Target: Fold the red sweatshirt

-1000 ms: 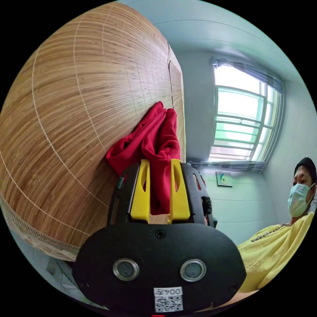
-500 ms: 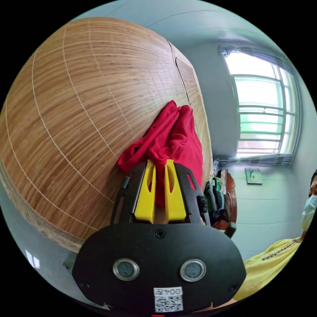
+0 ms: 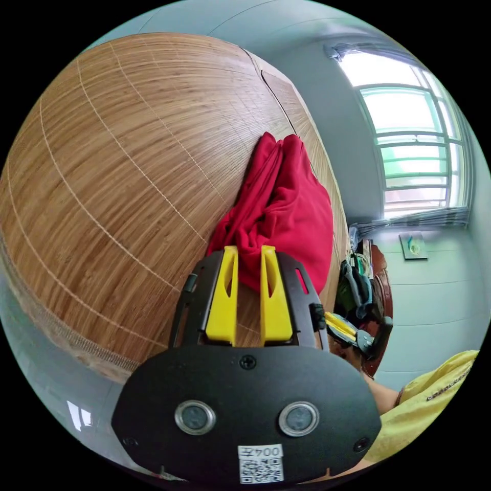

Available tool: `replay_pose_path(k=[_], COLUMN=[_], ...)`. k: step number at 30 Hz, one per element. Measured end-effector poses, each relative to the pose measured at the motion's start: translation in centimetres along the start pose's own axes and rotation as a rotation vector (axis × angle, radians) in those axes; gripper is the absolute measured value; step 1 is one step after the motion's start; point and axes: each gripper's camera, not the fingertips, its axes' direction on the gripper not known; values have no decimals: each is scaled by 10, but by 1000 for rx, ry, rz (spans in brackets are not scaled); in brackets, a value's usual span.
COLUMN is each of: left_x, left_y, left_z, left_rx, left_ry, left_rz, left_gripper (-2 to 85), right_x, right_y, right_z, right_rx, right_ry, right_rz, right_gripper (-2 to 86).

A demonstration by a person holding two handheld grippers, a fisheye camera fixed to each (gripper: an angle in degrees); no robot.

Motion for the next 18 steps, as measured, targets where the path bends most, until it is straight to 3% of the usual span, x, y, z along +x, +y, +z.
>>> replay_pose_path(k=[4, 6, 11, 16, 18], left_x=[54, 93, 199, 203, 182], left_y=[24, 28, 3, -24, -22], left_z=[-36, -37, 43, 134, 141], left_rx=[102, 153, 118, -33, 14], left_ry=[-221, -249, -280, -487, -407], left_rz=[145, 256, 598, 721, 737], left_gripper=[45, 38, 26, 20, 18], right_x=[7, 5, 6, 33, 47], right_y=[-10, -28, -75, -69, -64], right_z=[-39, -43, -17, 16, 23], right_rx=[146, 181, 125, 99, 109], right_ry=[-20, -14, 89, 51, 18], right_rz=[-3, -28, -92, -122, -111], right_gripper=[151, 166, 169, 163, 162])
